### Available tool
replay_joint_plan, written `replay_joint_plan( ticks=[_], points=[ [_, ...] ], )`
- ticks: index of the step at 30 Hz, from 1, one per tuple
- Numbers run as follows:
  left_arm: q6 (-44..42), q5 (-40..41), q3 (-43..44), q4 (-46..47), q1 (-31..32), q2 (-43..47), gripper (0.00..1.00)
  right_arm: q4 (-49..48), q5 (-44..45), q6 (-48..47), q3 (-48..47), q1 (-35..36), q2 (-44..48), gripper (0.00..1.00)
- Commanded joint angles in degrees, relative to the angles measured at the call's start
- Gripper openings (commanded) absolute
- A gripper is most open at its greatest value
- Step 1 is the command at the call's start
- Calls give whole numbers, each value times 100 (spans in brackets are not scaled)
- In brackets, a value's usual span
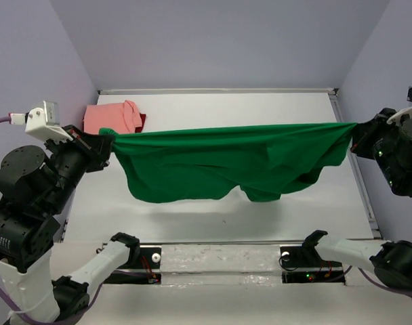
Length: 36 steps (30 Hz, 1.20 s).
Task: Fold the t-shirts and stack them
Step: Flatten the tshirt out
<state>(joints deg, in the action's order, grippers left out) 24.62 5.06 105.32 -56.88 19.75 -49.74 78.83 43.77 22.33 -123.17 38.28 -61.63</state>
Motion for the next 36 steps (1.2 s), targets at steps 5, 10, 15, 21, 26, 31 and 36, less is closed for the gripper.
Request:
replay_joint_plan(
  ticks=[5,10,15,21,26,31,36],
  points=[
    [-72,399,-1134,564,-103,219,0,643,571,228,707,-58,116,0],
    [-89,496,-1812,1047,-94,61,0,187,642,106,1249,-58,-130,0],
    [-54,513,-2278,1697,-68,-431,0,-806,229,-158,1700,-58,-753,0],
    [-238,496,-2200,2338,-32,-1519,0,-1975,-96,-799,1648,-364,-1939,0],
    [-317,233,-2138,2848,-32,-2294,0,-2626,-738,-1143,1586,-945,-2634,0],
    [-423,250,-2050,3218,-41,-2970,0,-2908,-1142,-1459,1358,-1402,-3231,0],
    [-476,92,-1936,3543,-59,-3481,0,-3198,-1818,-1679,1296,-1868,-3628,0]
  ],
)
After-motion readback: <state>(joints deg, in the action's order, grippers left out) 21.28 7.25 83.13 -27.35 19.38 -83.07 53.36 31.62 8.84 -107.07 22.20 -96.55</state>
